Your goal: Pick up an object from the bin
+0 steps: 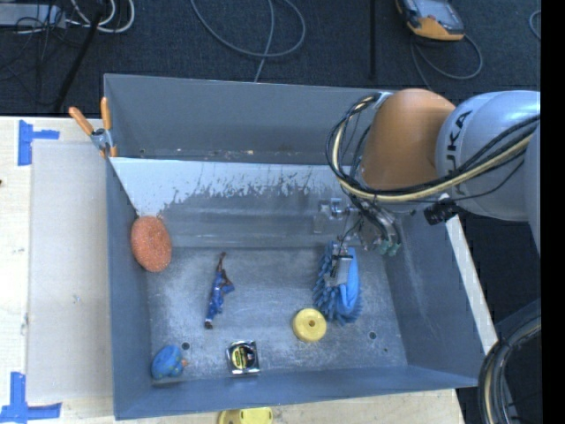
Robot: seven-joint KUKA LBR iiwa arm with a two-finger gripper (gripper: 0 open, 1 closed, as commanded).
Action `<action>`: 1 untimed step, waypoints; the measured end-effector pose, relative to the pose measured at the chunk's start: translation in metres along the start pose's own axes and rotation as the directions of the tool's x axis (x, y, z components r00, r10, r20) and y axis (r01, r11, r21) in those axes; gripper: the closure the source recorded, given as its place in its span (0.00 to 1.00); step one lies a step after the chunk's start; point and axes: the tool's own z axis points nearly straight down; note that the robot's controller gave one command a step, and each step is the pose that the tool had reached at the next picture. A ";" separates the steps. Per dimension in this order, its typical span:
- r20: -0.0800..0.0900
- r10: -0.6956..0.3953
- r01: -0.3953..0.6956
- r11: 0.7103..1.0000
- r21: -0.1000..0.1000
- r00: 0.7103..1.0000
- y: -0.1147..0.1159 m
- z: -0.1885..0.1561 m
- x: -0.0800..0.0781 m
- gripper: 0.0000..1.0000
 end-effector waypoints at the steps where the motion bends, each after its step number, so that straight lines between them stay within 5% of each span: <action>1: 0.007 -0.001 0.001 1.000 0.000 1.000 0.000 -0.005 -0.002 0.00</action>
Offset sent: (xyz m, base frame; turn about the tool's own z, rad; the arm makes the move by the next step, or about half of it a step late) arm -0.0410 -0.0541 -0.0555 -0.3439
